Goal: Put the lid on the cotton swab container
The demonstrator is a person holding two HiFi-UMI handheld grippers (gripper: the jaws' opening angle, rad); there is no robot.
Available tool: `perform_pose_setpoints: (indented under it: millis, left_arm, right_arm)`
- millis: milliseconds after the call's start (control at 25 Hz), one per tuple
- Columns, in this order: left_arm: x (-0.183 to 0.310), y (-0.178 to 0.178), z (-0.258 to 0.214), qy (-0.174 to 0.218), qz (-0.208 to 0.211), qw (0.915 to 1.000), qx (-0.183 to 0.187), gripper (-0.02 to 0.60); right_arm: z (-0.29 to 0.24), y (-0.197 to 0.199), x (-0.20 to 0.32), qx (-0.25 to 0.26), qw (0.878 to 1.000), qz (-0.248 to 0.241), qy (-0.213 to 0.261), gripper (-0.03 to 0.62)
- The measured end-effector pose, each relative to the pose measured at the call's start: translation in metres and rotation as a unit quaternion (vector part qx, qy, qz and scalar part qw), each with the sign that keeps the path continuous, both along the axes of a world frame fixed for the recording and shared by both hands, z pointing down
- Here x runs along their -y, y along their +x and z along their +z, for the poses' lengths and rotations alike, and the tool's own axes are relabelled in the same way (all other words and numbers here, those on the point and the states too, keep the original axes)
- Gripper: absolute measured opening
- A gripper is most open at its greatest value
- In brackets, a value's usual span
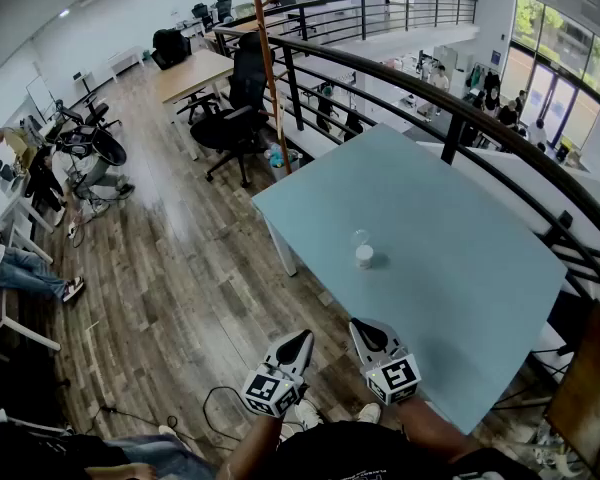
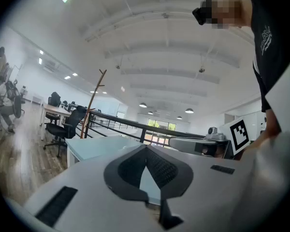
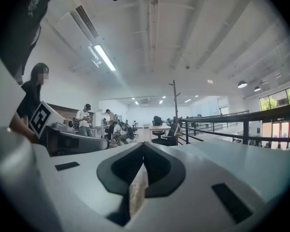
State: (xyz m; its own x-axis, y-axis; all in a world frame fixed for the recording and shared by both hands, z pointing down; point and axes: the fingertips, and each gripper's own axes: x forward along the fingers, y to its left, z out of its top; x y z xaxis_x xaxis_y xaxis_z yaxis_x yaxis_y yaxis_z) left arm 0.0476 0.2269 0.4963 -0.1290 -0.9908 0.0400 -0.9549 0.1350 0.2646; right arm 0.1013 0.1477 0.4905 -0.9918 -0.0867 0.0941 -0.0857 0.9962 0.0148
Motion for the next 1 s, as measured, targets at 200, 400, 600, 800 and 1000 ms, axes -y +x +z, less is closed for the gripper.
perform_pose_setpoints:
  millis: [200, 400, 600, 800, 1000]
  left_arm:
    - [-0.013, -0.003, 0.001, -0.013, -0.006, 0.9999, 0.003, 0.011]
    - [-0.017, 0.000, 0.002, -0.015, -0.004, 0.9999, 0.005, 0.011]
    - [-0.018, -0.001, 0.006, -0.014, -0.002, 0.9999, 0.005, 0.011]
    - [-0.025, -0.008, 0.007, -0.014, 0.003, 0.9999, 0.002, 0.011]
    - [-0.036, -0.018, 0.011, -0.014, 0.008, 0.9999, -0.002, 0.011]
  right_arm:
    - [0.004, -0.004, -0.014, -0.010, 1.000, 0.000, -0.009, 0.018]
    - [0.002, -0.002, -0.017, -0.001, 1.000, 0.001, -0.009, 0.018]
    - [0.009, -0.001, -0.018, 0.004, 1.000, -0.002, -0.026, 0.020]
    - [0.016, -0.007, -0.026, -0.007, 1.000, 0.002, -0.026, 0.020]
    - [0.022, -0.015, -0.039, -0.016, 0.999, 0.005, -0.036, 0.020]
